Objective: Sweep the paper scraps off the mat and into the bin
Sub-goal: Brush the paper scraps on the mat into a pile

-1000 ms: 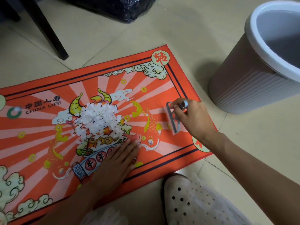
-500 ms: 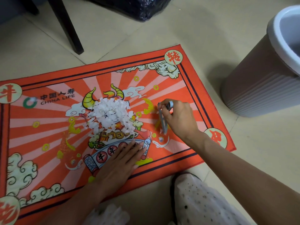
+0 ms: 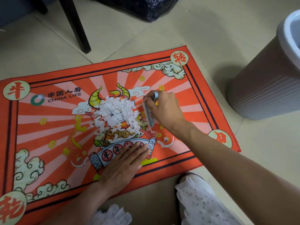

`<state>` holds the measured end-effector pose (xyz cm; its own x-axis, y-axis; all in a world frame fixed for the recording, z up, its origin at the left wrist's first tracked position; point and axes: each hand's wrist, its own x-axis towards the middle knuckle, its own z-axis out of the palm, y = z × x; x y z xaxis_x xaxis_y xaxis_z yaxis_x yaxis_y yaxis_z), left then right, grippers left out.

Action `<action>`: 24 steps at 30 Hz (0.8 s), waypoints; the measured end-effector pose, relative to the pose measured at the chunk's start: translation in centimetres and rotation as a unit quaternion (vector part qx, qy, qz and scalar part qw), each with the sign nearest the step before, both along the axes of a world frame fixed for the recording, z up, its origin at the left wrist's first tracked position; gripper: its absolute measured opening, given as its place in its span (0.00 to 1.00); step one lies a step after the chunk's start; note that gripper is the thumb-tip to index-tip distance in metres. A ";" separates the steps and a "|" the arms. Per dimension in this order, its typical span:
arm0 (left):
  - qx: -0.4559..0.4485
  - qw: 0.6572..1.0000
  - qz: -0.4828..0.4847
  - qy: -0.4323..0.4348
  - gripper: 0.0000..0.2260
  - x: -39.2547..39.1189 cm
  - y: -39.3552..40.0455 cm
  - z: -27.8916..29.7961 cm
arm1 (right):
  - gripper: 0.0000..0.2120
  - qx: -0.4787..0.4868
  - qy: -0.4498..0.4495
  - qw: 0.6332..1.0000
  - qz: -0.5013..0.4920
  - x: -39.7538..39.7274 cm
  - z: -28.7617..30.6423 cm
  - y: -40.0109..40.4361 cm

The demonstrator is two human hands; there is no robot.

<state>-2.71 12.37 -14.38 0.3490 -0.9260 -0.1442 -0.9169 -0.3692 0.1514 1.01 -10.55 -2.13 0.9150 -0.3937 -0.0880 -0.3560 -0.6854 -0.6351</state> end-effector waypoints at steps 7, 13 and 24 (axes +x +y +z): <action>0.003 1.000 -0.003 0.009 0.25 -0.1 -0.2 0.1 | 0.09 -0.035 -0.012 0.998 -0.059 -1.6 -0.3 -5.9; 0.002 1.000 -0.005 0.010 0.26 -0.1 -0.6 0.1 | 0.09 -0.044 0.011 0.998 -0.047 -2.4 -1.2 -4.6; 0.008 1.000 0.003 0.020 0.27 -0.1 -0.7 0.1 | 0.11 -0.037 0.015 0.998 0.052 1.0 -0.9 0.9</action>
